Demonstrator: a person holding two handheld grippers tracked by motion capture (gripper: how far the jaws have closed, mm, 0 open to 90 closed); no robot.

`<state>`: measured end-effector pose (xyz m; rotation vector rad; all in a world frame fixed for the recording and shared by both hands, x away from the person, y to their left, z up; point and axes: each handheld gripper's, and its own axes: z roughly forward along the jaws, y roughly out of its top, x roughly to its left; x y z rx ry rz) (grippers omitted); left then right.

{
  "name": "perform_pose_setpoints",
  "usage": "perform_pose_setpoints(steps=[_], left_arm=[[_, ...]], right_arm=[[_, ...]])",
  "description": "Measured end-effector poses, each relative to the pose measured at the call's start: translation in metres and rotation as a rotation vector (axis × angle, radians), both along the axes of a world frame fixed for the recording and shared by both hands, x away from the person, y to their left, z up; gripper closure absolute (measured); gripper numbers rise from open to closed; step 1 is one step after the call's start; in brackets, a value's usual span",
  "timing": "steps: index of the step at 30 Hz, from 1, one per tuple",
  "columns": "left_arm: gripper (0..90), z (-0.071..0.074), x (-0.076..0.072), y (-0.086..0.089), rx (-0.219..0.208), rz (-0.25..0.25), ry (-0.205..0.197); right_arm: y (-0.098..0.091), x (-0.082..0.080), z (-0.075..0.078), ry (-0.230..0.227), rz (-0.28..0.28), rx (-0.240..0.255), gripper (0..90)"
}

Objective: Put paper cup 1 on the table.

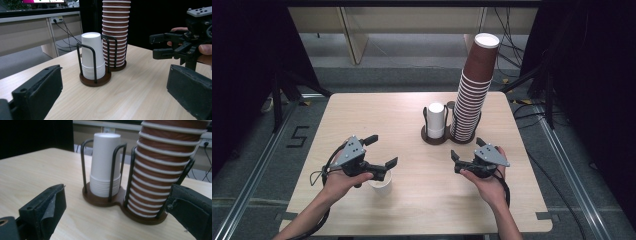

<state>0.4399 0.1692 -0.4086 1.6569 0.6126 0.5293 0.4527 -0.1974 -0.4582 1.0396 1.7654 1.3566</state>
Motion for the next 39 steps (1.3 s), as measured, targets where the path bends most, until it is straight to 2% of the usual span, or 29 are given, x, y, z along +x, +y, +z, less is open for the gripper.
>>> perform_pose_setpoints(steps=[4, 5, 7, 8, 9, 10, 11, 12, 13, 16, 21, 22, 24, 26, 30, 36, 39], left_arm=[[0.0, 0.010, 0.007, -0.008, -0.003, -0.006, -0.010], [0.0, 0.012, 0.009, -0.010, -0.002, -0.007, -0.017], [0.0, 0.018, 0.014, -0.015, -0.006, -0.012, -0.024], [0.0, 0.020, 0.016, -0.017, -0.006, -0.012, -0.027], [0.0, 0.023, 0.019, -0.020, -0.005, -0.010, -0.032], [0.0, 0.026, 0.022, -0.022, -0.002, -0.011, -0.036], [0.0, 0.028, 0.024, -0.025, 0.003, -0.005, -0.038], [0.0, 0.031, 0.028, -0.028, 0.012, 0.005, -0.045], [0.0, 0.032, 0.030, -0.030, 0.012, 0.006, -0.045], [0.0, 0.039, 0.038, -0.039, 0.018, 0.005, -0.062], [0.0, 0.051, 0.049, -0.056, 0.013, -0.013, -0.089], [0.0, 0.053, 0.051, -0.059, 0.011, -0.014, -0.095], [0.0, 0.056, 0.055, -0.066, 0.010, -0.013, -0.105], [0.0, 0.058, 0.060, -0.071, 0.004, -0.017, -0.108], [0.0, 0.060, 0.070, -0.085, 0.030, -0.025, -0.129], [0.0, 0.069, 0.082, -0.098, 0.040, -0.037, -0.136], [0.0, 0.074, 0.089, -0.102, 0.038, -0.033, -0.143]], right_arm=[[-0.005, 0.003, 0.011, -0.038, -0.018, 0.015, 3.0], [-0.006, 0.002, 0.015, -0.028, -0.033, 0.021, 3.1], [-0.009, 0.004, 0.021, -0.045, -0.045, 0.016, 3.0], [-0.010, 0.004, 0.024, -0.043, -0.053, 0.035, 3.0], [-0.013, 0.007, 0.027, -0.072, -0.050, 0.017, 3.0], [-0.014, 0.006, 0.031, -0.060, -0.068, 0.032, 3.0], [-0.016, 0.008, 0.034, -0.075, -0.072, 0.024, 3.0], [-0.017, 0.008, 0.037, -0.067, -0.078, 0.038, 3.0], [-0.018, 0.010, 0.041, -0.078, -0.086, 0.047, 3.0], [-0.021, 0.012, 0.051, -0.087, -0.097, 0.051, 3.0], [-0.024, 0.018, 0.073, -0.125, -0.105, 0.057, 3.0], [-0.026, 0.020, 0.077, -0.147, -0.105, 0.044, 3.0], [-0.026, 0.022, 0.085, -0.144, -0.105, 0.054, 2.9], [-0.027, 0.026, 0.094, -0.161, -0.109, 0.053, 2.8], [-0.027, 0.032, 0.110, -0.179, -0.118, 0.045, 2.7], [-0.029, 0.045, 0.135, -0.209, -0.117, 0.045, 2.4], [-0.029, 0.052, 0.146, -0.213, -0.126, 0.062, 2.2]])
